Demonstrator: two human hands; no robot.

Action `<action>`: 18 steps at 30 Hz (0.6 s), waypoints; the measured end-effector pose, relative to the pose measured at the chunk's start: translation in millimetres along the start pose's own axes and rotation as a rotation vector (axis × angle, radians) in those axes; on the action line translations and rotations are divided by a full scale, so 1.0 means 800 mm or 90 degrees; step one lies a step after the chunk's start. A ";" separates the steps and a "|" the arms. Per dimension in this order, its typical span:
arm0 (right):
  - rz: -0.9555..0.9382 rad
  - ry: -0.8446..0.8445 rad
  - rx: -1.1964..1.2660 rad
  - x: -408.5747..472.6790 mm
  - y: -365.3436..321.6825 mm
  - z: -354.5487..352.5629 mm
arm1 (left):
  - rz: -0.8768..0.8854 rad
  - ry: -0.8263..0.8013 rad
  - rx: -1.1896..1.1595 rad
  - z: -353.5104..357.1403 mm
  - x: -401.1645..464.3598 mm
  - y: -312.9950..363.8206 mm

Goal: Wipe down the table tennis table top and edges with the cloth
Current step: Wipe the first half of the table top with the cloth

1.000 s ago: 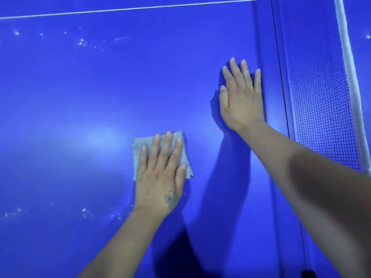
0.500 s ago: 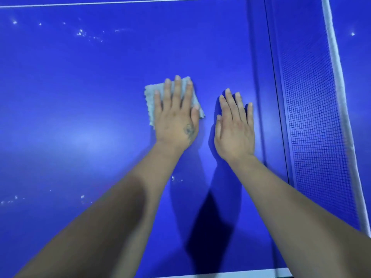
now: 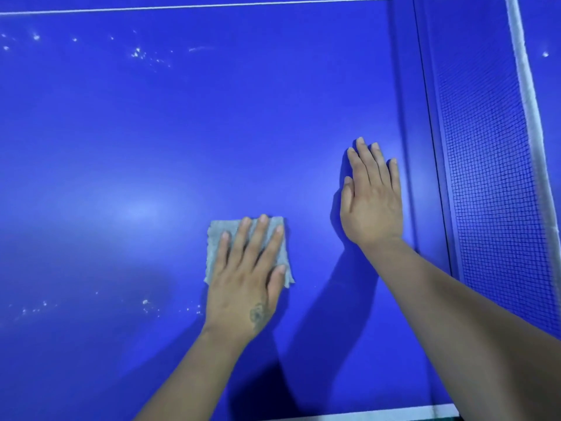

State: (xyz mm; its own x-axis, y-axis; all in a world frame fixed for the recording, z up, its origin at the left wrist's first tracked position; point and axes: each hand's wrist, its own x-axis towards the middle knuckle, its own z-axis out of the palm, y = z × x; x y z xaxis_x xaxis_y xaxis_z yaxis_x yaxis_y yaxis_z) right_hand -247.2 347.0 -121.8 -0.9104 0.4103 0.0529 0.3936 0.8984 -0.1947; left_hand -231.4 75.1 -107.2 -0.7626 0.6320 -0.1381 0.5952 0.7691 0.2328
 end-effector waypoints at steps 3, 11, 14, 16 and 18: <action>0.003 0.001 -0.001 0.001 -0.001 0.000 | -0.051 0.034 0.014 -0.009 0.045 -0.042; 0.004 0.016 0.024 0.002 -0.001 0.000 | -0.107 0.084 0.003 -0.008 0.184 -0.026; -0.001 0.018 0.025 0.002 0.001 0.001 | -0.032 0.076 0.009 0.000 0.176 0.024; -0.004 0.024 0.019 0.002 0.002 0.003 | 0.014 0.052 0.009 0.008 0.150 0.056; -0.004 0.027 0.018 0.003 0.002 0.003 | 0.034 0.023 -0.001 0.014 0.116 0.081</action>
State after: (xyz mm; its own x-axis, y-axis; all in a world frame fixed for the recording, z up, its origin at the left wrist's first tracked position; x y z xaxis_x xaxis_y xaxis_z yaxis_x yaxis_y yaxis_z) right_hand -249.1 349.3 -124.6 -0.9066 0.4110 0.0960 0.3831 0.8967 -0.2219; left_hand -260.6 184.3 -115.7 -0.7384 0.6682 -0.0904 0.6351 0.7342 0.2401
